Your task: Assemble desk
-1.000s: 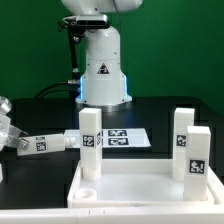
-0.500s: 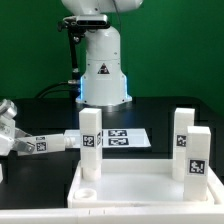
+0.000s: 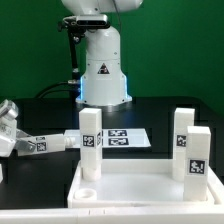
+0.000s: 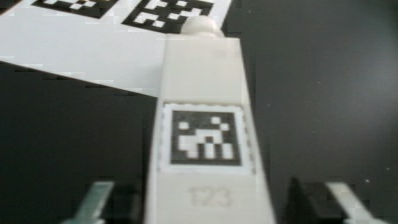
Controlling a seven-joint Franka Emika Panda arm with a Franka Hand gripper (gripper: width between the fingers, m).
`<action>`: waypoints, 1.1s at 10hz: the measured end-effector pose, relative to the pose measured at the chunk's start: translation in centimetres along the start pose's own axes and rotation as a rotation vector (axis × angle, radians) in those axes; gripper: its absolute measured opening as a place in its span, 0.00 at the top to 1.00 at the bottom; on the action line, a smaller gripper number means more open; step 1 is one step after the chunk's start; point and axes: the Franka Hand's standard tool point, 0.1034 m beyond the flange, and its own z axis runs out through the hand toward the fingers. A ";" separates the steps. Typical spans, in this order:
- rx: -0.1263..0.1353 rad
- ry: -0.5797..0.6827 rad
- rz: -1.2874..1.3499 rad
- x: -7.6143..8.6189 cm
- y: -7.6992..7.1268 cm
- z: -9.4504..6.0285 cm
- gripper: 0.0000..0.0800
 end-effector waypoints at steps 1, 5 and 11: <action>0.000 0.000 0.000 0.0 0.0 0.0 0.65; 0.012 0.065 -0.107 -2.9 -3.9 -2.5 0.64; 0.012 0.528 -0.272 -5.2 -7.5 -4.8 0.64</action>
Offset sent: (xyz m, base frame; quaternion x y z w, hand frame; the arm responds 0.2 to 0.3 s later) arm 0.0330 0.0080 0.0542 0.0107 0.0071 -0.0366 0.9992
